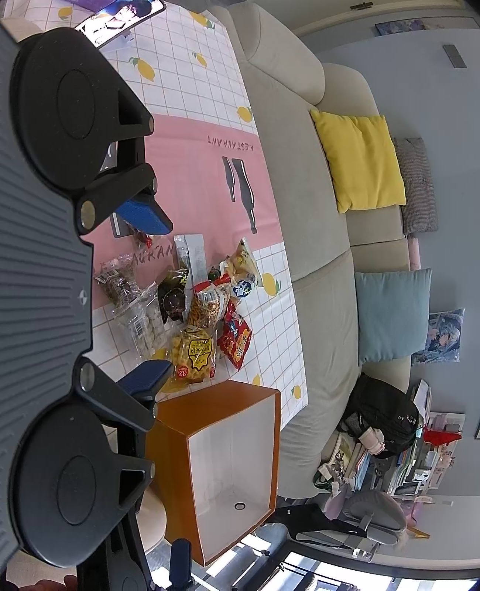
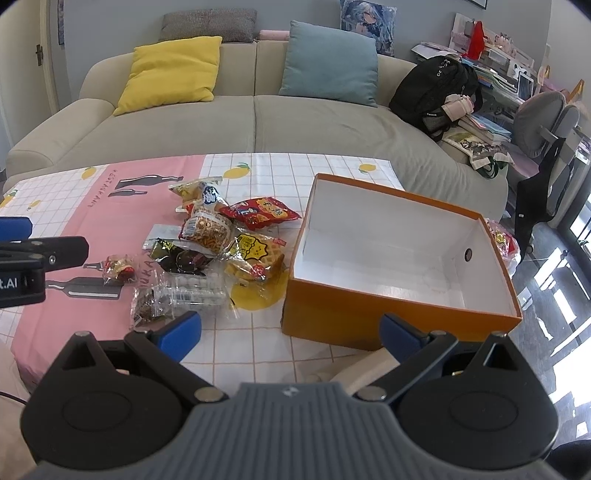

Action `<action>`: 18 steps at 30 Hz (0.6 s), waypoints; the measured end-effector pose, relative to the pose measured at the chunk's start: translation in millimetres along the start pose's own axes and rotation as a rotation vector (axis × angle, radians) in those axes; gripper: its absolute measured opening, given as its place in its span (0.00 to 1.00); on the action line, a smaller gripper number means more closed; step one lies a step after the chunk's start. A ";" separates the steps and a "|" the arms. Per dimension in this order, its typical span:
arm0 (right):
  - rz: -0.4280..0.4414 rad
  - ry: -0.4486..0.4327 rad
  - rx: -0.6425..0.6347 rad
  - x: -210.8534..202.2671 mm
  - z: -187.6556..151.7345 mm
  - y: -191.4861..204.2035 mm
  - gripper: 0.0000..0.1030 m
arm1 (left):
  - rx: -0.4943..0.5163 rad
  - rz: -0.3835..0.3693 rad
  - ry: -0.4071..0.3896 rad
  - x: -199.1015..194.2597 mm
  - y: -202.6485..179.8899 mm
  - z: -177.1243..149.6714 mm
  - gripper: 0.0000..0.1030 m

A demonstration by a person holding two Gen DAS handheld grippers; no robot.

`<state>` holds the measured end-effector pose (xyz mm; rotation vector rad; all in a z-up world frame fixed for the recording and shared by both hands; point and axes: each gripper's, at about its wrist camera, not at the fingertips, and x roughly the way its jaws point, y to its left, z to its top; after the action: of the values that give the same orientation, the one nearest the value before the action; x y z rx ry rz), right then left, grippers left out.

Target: Organize snacks

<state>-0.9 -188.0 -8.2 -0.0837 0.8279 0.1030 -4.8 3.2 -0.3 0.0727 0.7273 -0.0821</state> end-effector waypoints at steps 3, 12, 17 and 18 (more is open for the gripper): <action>-0.001 0.004 0.002 0.9 0.2 0.3 0.97 | 0.000 -0.001 0.000 -0.1 -0.6 0.0 0.88; -0.003 0.010 0.001 2.2 0.2 1.4 0.97 | -0.002 -0.015 0.001 -1.0 -1.0 -1.4 0.88; 0.001 0.013 0.004 3.6 -0.4 1.4 0.97 | 0.002 -0.041 -0.011 -2.1 -0.5 -2.8 0.88; 0.006 0.012 0.005 3.7 -0.7 1.1 0.97 | -0.004 -0.046 -0.020 -2.3 1.7 -2.8 0.91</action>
<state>1.0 -186.7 -11.4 -0.0771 0.8402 0.1066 -8.3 5.3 -0.8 0.0511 0.7088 -0.1253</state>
